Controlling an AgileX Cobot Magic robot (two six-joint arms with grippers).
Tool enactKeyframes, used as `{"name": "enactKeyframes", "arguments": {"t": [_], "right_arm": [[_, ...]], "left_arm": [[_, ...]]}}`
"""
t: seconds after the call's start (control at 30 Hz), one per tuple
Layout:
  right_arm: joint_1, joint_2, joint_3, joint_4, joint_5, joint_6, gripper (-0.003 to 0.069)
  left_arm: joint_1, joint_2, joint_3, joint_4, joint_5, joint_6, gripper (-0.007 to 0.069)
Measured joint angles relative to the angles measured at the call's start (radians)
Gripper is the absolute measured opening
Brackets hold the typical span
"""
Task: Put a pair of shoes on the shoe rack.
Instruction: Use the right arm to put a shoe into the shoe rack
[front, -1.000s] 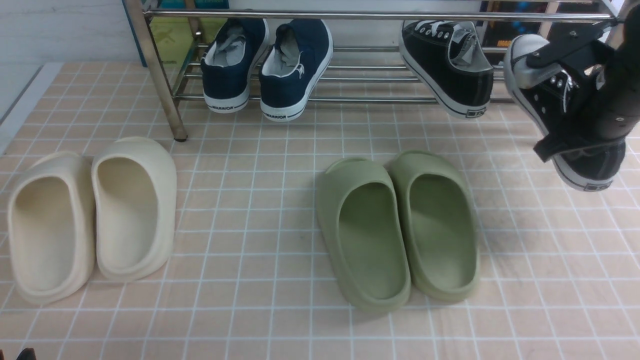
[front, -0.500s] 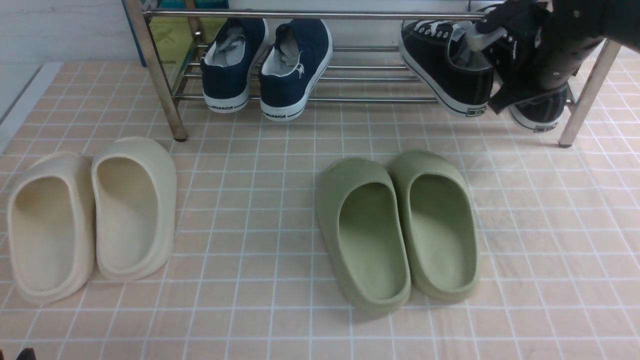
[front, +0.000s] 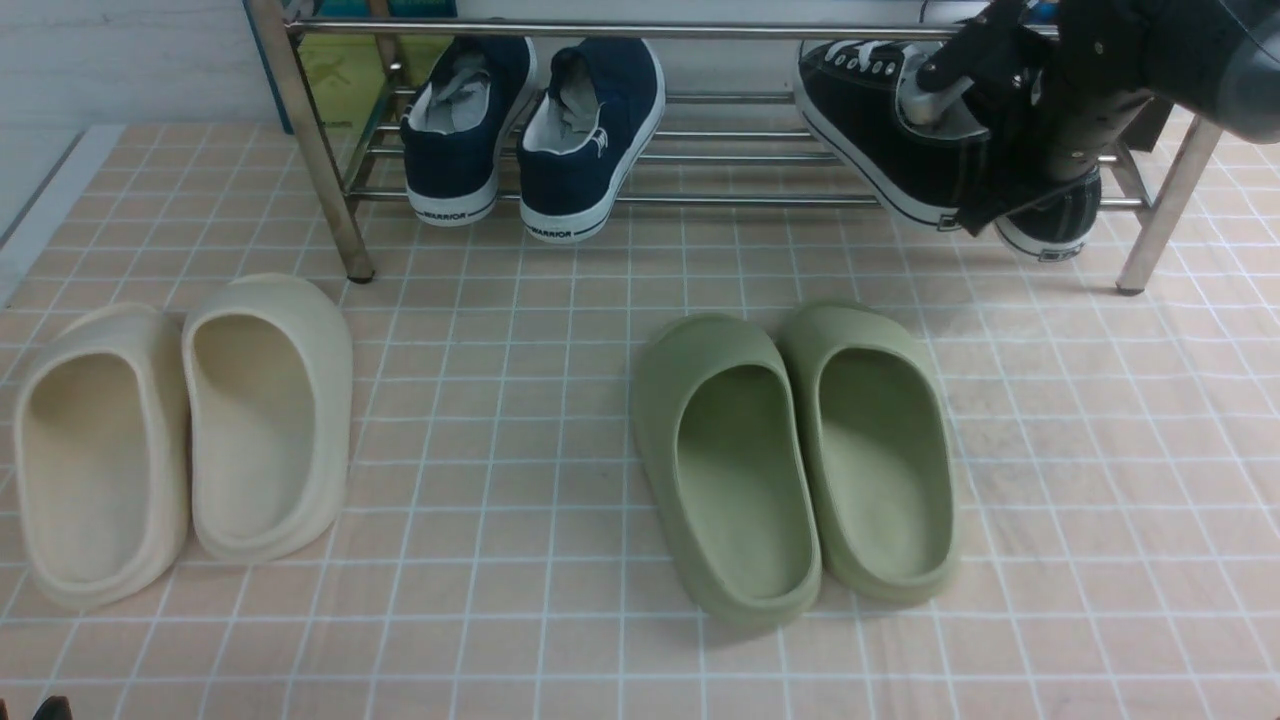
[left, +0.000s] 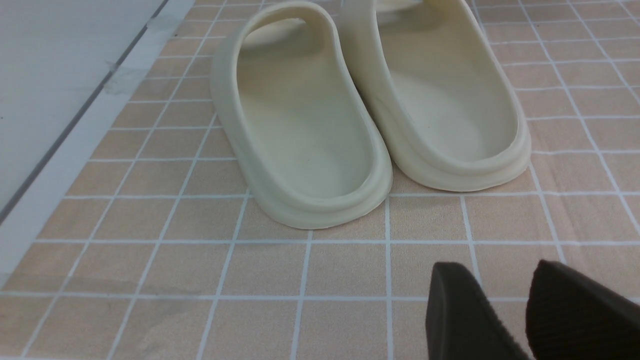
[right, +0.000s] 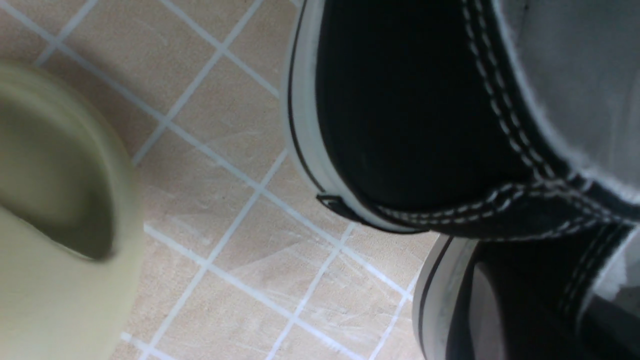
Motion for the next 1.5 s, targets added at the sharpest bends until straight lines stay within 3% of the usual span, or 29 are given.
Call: {"name": "enactKeyframes", "arguments": {"t": [0.13, 0.3, 0.43, 0.53, 0.7, 0.8, 0.87, 0.9, 0.97, 1.1, 1.27, 1.5], "right_arm": [[-0.002, 0.000, 0.000, 0.000, -0.024, 0.003, 0.0089], [-0.001, -0.022, -0.009, -0.018, -0.041, 0.089, 0.0330], [0.011, -0.086, -0.009, -0.019, 0.100, 0.130, 0.0483], [0.022, -0.134, -0.010, -0.015, 0.192, 0.131, 0.0510], [0.023, -0.216, 0.005, 0.021, 0.309, 0.131, 0.0462], [0.001, -0.272, 0.085, 0.065, 0.336, 0.135, 0.0353], [-0.025, -0.288, 0.194, 0.104, 0.282, 0.147, 0.0243], [-0.025, -0.288, 0.194, 0.104, 0.282, 0.150, 0.0233], [-0.051, -0.281, 0.311, 0.125, 0.146, 0.156, 0.0110], [-0.071, -0.240, 0.394, 0.132, -0.079, 0.176, -0.0013], [-0.073, -0.203, 0.387, 0.121, -0.281, 0.203, -0.0018], [-0.073, -0.191, 0.333, 0.126, -0.254, 0.210, 0.0010]], "left_arm": [[0.000, 0.000, 0.000, 0.000, 0.000, 0.000, 0.0240], [0.000, 0.000, 0.000, 0.000, 0.000, 0.000, 0.0239], [0.000, 0.000, 0.000, 0.000, 0.000, 0.000, 0.0239], [0.000, 0.000, 0.000, 0.000, 0.000, 0.000, 0.0239], [0.000, 0.000, 0.000, 0.000, 0.000, 0.000, 0.0239], [0.000, 0.000, 0.000, 0.000, 0.000, 0.000, 0.0239], [0.000, 0.000, 0.000, 0.000, 0.000, 0.000, 0.0239], [0.000, 0.000, 0.000, 0.000, 0.000, 0.000, 0.0239], [0.000, 0.000, 0.000, 0.000, 0.000, 0.000, 0.0239], [0.000, 0.000, 0.000, 0.000, 0.000, 0.000, 0.0239], [0.000, 0.000, 0.000, 0.000, 0.000, 0.000, 0.0239], [0.000, 0.000, 0.000, 0.000, 0.000, 0.000, 0.0239]]}}
